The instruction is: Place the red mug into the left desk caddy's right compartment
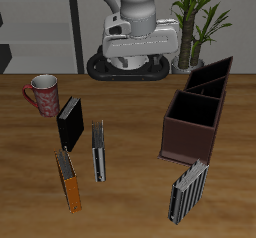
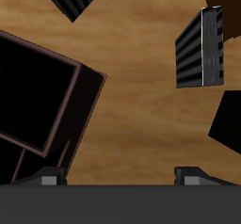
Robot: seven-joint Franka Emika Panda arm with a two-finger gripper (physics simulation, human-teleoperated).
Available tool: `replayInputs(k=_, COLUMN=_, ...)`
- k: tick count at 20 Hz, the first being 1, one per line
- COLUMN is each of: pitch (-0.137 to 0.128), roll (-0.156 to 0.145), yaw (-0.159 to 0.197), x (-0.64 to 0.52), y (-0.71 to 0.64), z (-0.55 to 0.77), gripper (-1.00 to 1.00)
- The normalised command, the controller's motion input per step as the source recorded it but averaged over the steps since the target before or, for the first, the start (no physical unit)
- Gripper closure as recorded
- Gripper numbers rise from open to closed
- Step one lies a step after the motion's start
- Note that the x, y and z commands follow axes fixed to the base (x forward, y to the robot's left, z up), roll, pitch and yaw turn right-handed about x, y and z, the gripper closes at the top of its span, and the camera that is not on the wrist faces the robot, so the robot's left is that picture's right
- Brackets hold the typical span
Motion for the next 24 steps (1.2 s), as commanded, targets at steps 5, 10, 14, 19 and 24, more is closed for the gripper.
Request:
replayInputs(k=5, pitch=0.005, roll=0.014, yaw=0.006, x=-0.02, y=-0.03, z=-0.03, gripper=-1.0)
replayInputs(k=10, pitch=0.008, roll=0.041, yaw=0.019, x=-0.01, y=-0.39, z=-0.06, gripper=-1.0)
replayInputs(k=14, pitch=0.014, roll=0.013, yaw=0.006, x=-0.02, y=-0.45, z=-0.12, gripper=-1.0)
replayInputs(k=19, pitch=-0.006, roll=-0.077, yaw=-0.063, x=-0.13, y=-0.83, z=-0.21, gripper=-1.0)
replayInputs(k=24, pitch=-0.028, roll=-0.025, yaw=-0.017, x=-0.39, y=-0.6, z=-0.25, gripper=-1.0)
